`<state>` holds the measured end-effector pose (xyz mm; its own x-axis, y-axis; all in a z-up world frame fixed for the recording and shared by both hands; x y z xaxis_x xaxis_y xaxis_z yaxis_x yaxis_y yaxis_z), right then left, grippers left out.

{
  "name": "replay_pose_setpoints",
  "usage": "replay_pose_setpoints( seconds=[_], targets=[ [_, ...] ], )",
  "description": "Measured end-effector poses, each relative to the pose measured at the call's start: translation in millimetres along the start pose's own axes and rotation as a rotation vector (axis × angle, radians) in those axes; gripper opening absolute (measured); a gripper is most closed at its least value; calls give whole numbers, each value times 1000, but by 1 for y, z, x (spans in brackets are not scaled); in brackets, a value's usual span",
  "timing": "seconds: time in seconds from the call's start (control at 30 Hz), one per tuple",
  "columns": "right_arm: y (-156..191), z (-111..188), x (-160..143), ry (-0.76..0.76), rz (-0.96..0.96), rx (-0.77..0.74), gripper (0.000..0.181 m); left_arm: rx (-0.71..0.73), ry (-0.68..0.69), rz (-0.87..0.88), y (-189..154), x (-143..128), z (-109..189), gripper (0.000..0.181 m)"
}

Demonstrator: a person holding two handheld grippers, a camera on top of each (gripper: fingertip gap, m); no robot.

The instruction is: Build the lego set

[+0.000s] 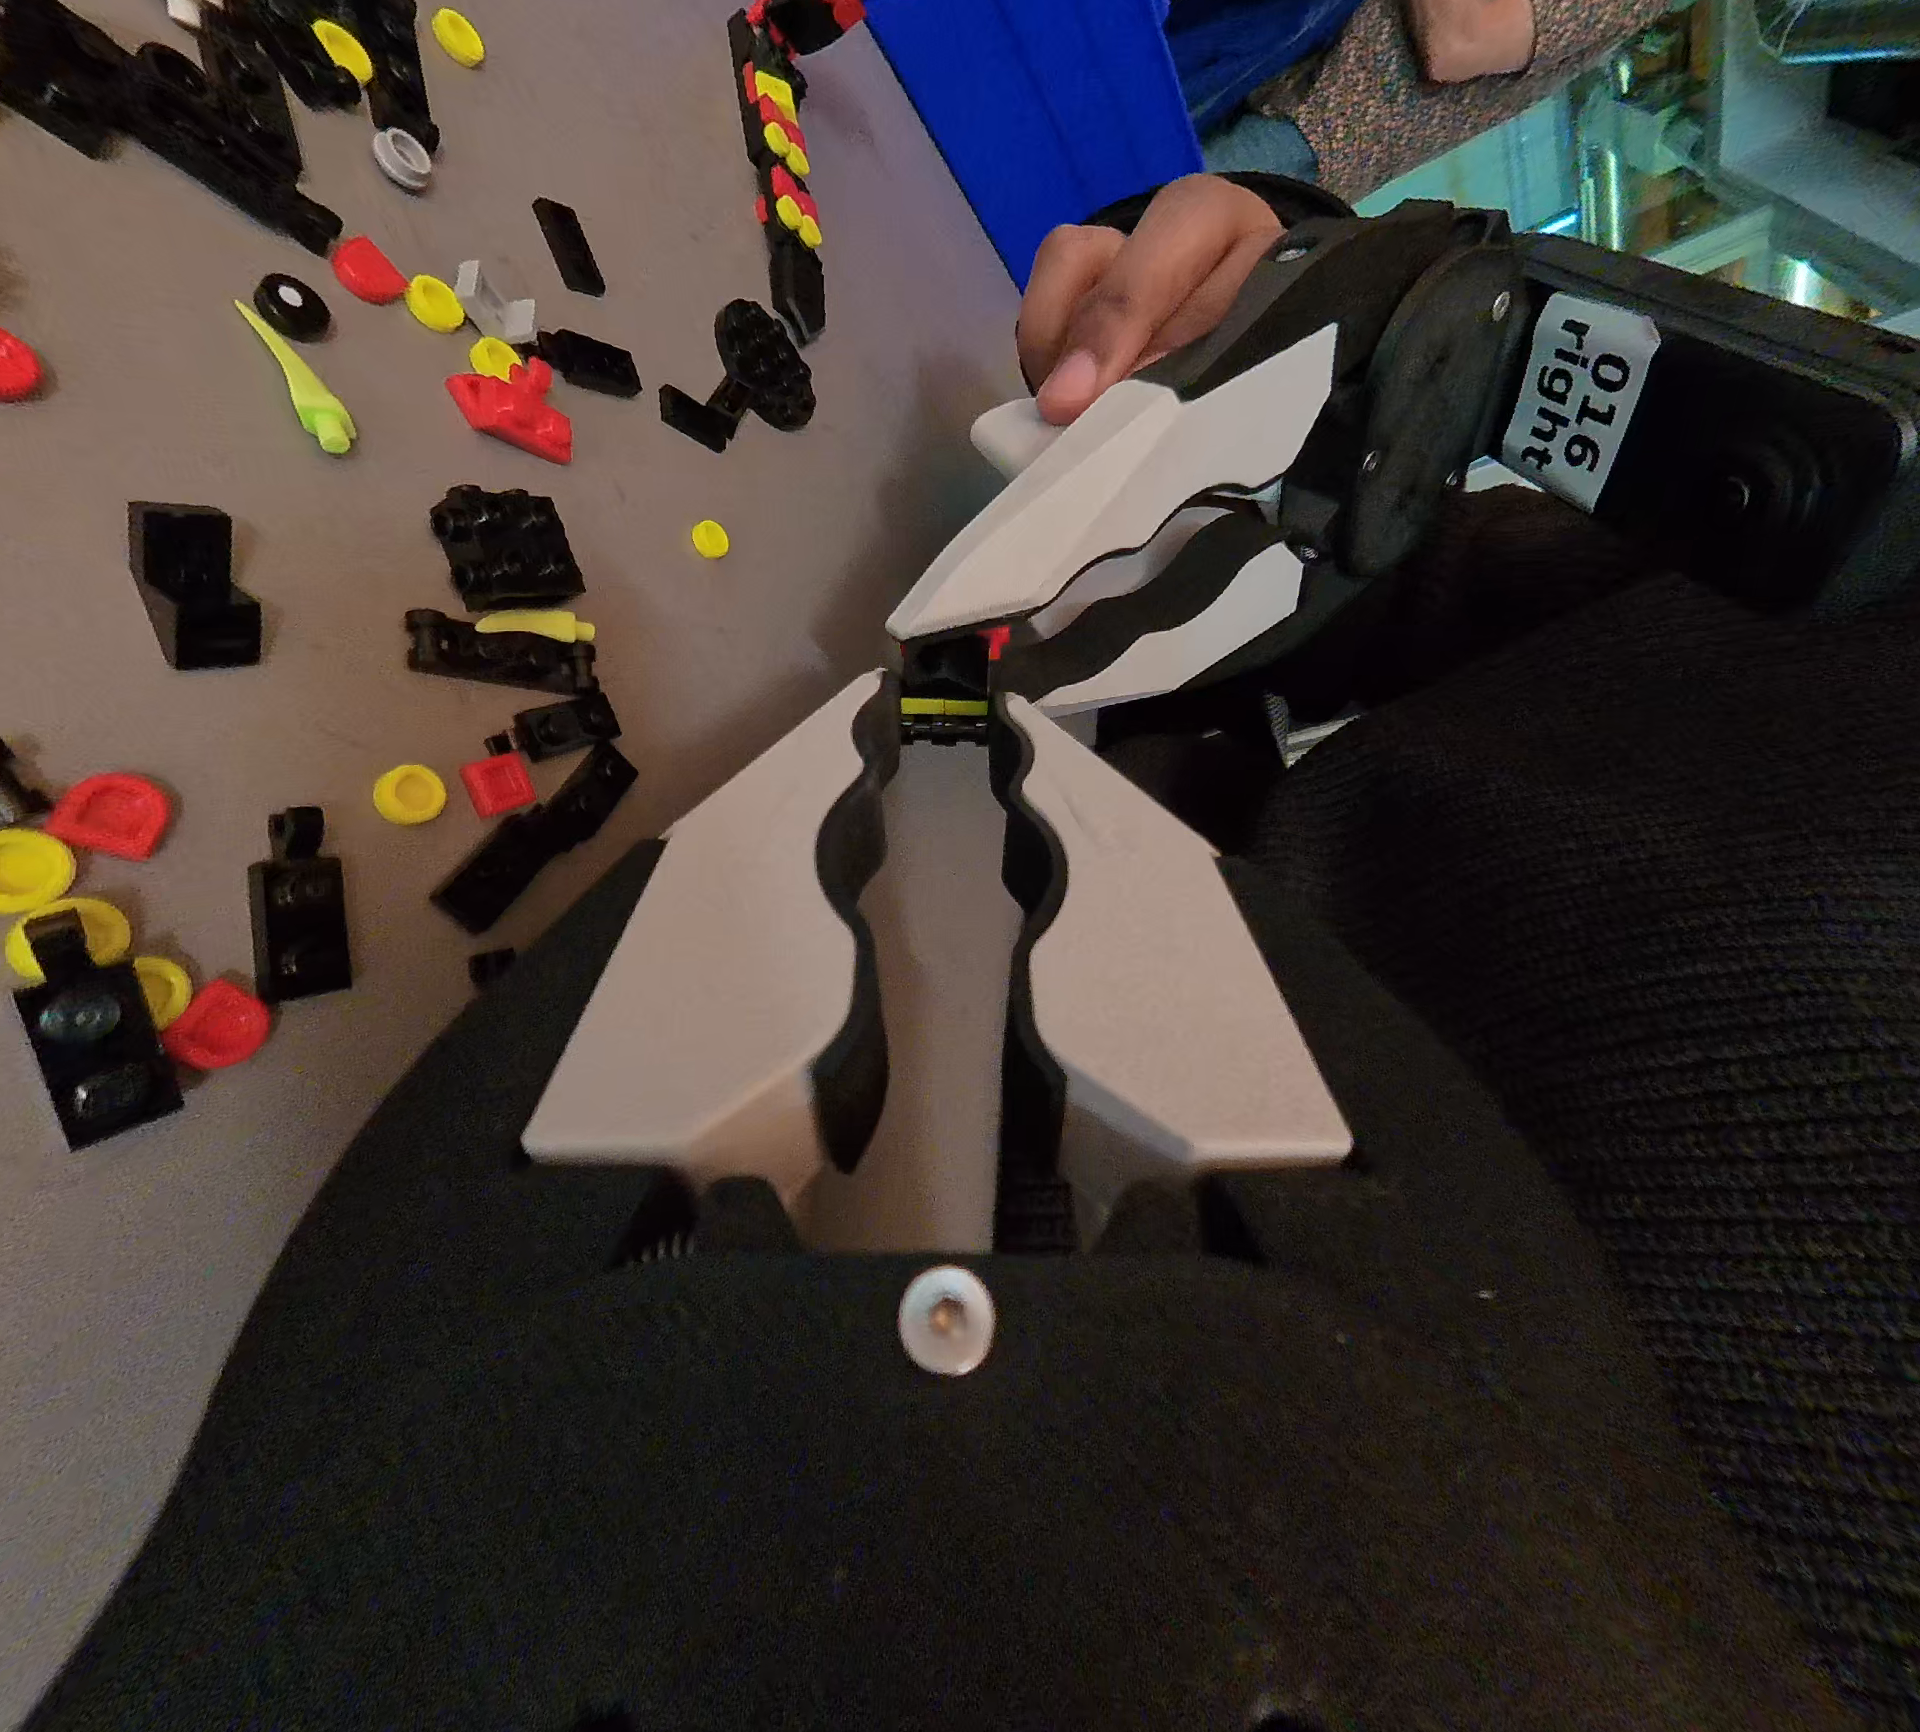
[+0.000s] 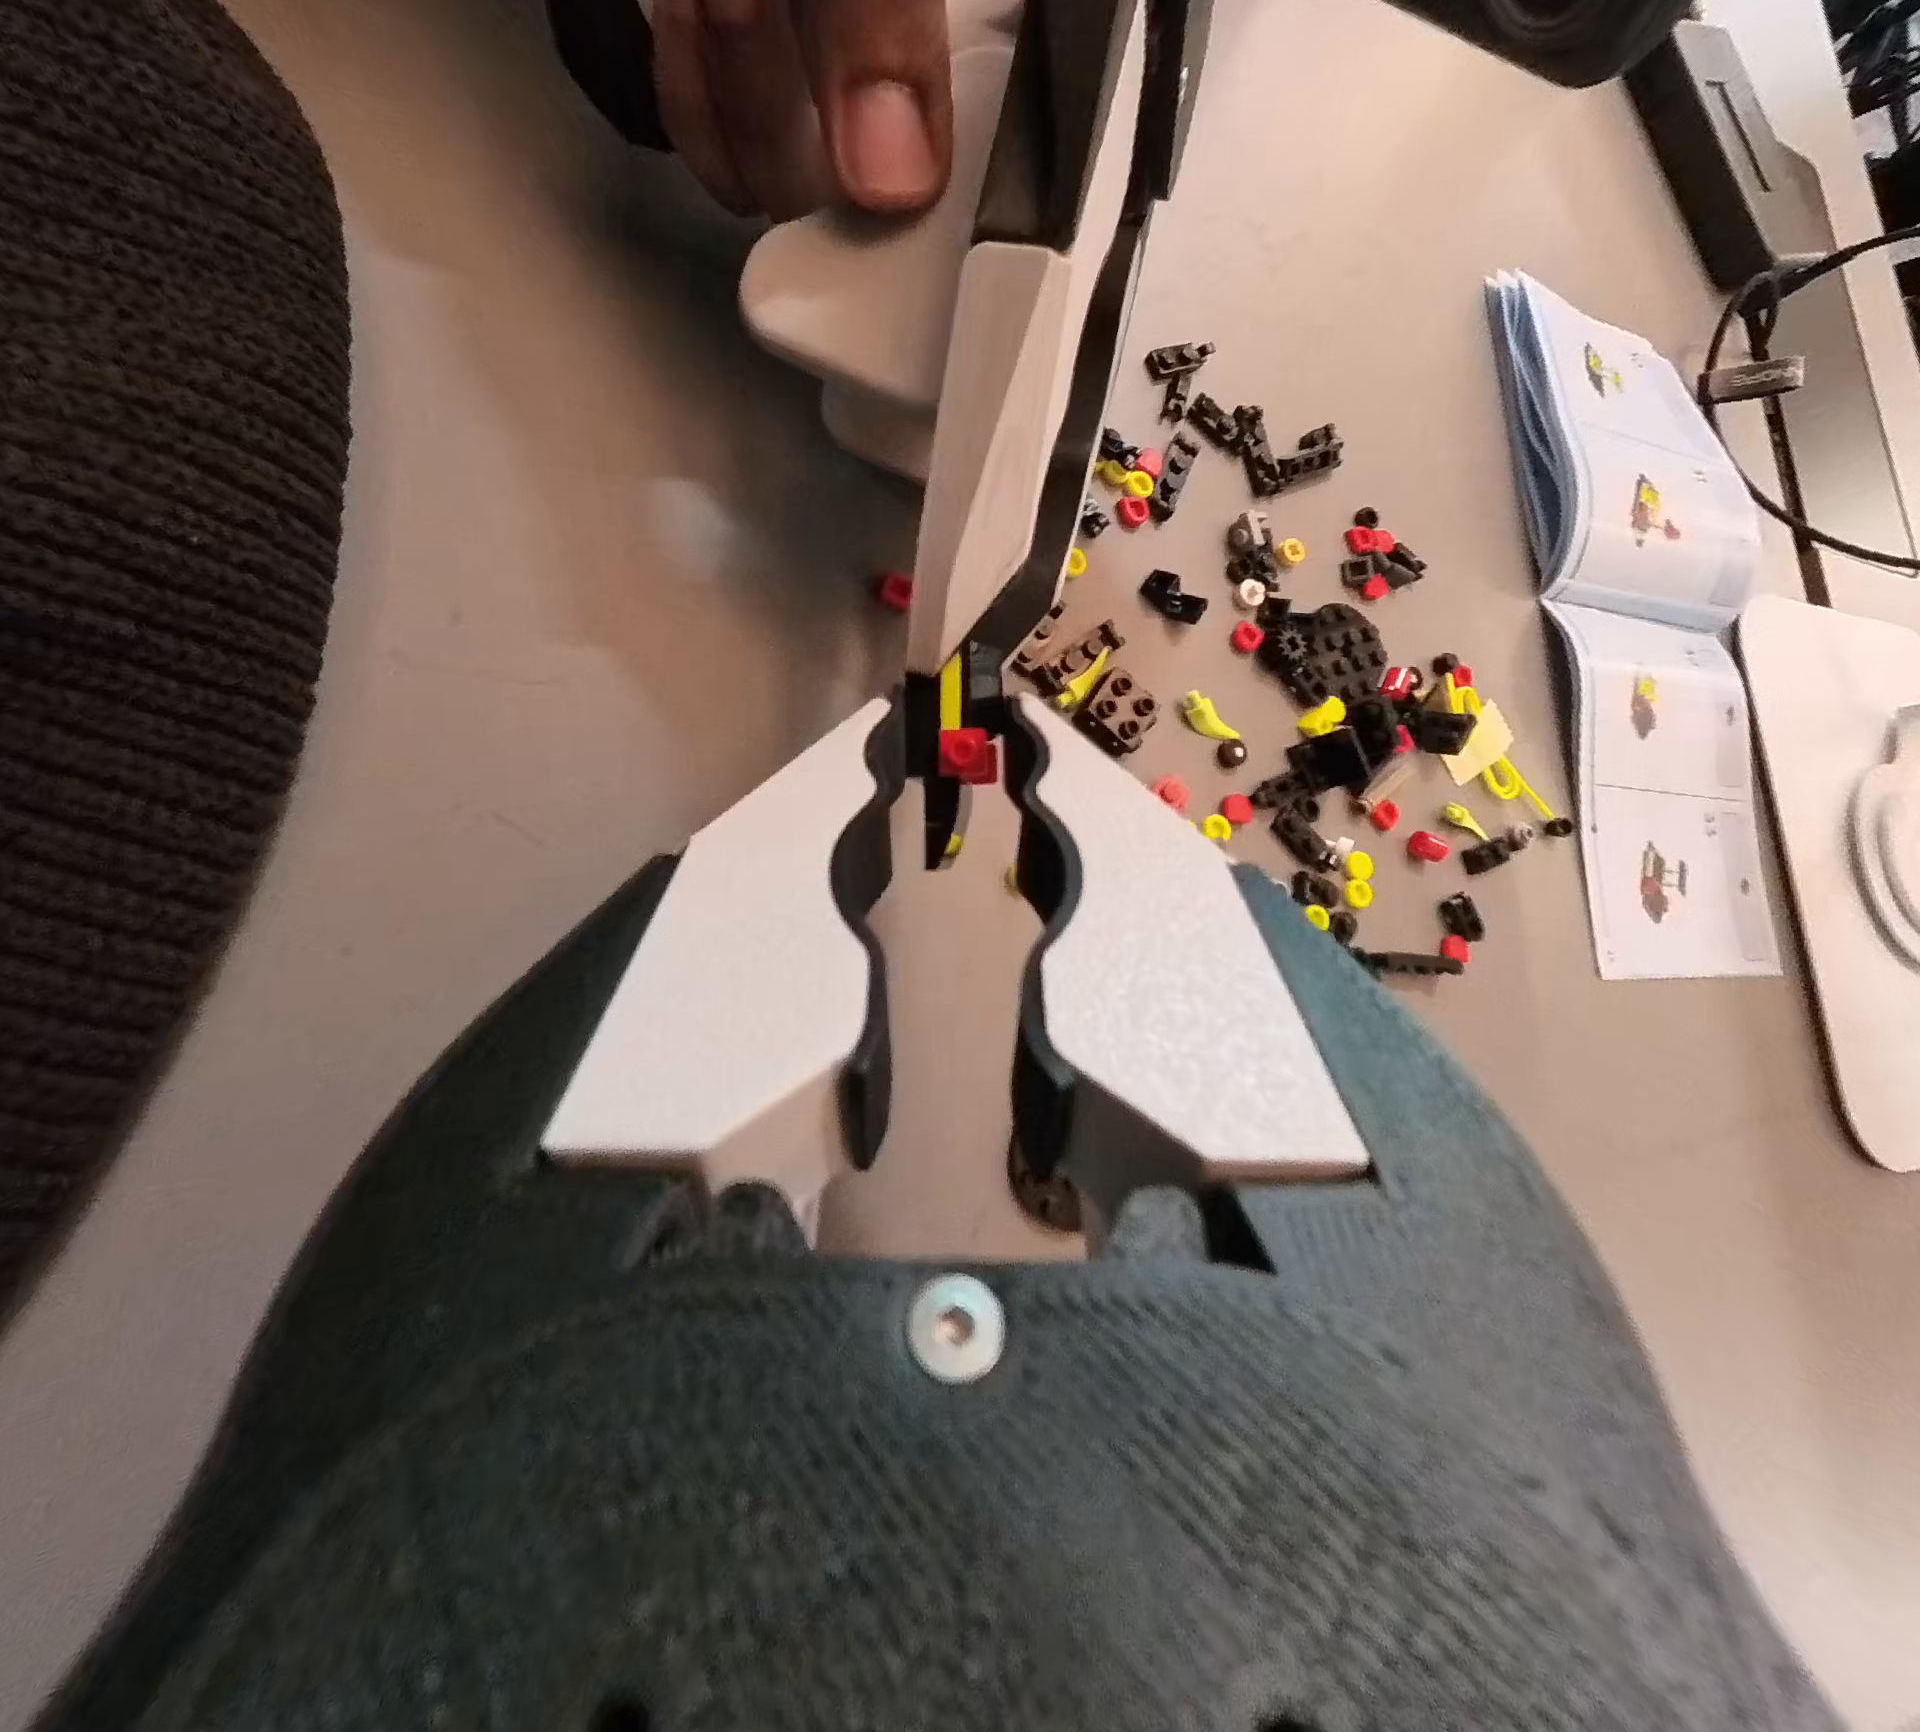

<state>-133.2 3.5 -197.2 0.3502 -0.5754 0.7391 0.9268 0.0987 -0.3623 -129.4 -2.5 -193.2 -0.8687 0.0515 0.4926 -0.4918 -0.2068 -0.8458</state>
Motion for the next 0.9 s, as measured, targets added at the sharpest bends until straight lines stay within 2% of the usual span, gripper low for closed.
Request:
replay_pose_setpoints(
  seconds=[0.43, 0.53, 0.67, 0.9],
  targets=[
    [2, 0, 0, -11, 1, 11, 16, 18, 5, -33, 0, -1, -1, 14],
    [3, -2, 3, -25, -2, 16, 25, 16, 14, -37, -1, -2, -2, 14],
    [6, -2, 2, -13, 18, 19, 16, 26, 23, -50, -1, -4, -4, 14],
    [5, 0, 4, -19, 40, 13, 16, 7, 15, -30, -3, -3, -3, 14]
  ],
)
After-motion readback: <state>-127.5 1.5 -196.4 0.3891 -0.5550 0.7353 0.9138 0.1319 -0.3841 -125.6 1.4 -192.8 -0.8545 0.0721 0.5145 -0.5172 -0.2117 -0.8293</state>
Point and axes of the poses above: each gripper's, where its closed fingertips meet, z back along the fingers, x out of its top, y = z × x across the jaws, the point moved 1 cm from there along z, back along the fingers, and after that the axes turned 7 degrees about -y, right-handed, at the moved point
